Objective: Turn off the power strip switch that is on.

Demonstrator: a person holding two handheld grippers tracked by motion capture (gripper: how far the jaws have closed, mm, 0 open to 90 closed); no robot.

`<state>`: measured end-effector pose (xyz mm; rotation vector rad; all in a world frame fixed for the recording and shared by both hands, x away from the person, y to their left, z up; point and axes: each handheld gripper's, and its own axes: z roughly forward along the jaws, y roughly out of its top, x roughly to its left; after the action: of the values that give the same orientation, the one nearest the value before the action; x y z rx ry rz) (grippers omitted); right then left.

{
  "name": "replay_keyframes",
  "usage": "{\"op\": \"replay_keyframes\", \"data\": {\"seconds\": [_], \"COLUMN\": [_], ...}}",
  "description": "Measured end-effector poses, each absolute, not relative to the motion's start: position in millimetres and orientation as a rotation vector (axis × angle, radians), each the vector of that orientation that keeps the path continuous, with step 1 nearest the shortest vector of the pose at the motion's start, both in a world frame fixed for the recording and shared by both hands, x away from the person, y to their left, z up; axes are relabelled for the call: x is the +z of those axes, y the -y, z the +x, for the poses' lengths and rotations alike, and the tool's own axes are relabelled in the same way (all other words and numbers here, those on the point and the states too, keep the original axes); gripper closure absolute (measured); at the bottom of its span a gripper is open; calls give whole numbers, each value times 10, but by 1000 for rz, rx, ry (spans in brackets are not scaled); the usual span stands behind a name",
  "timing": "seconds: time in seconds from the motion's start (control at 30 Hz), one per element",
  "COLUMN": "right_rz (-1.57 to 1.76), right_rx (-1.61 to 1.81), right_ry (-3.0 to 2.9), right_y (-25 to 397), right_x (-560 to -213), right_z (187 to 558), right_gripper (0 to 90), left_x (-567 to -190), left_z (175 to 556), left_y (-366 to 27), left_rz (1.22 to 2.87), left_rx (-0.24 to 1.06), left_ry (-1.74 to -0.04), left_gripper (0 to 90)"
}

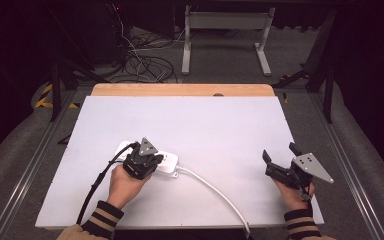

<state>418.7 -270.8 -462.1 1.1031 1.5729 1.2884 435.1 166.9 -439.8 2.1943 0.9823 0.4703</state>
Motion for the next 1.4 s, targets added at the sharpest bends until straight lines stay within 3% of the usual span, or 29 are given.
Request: {"op": "replay_keyframes", "data": {"seconds": [0.6,1.4], "right_rz": [1102,1098], "right_rx": [1279,1275], "right_ry": [-1571,-1573], "right_y": [2702,2681], "right_x": [-4611,-4602], "right_z": [4182,4174], "right_gripper": [86,89], "left_x": [-4532,-4558], "left_z": [4350,4331], "left_y": [-1573,-1553], "left_rz": [2314,2315], "left_rx": [485,551], "left_ry": [-974,-993], "left_gripper": [900,900]}}
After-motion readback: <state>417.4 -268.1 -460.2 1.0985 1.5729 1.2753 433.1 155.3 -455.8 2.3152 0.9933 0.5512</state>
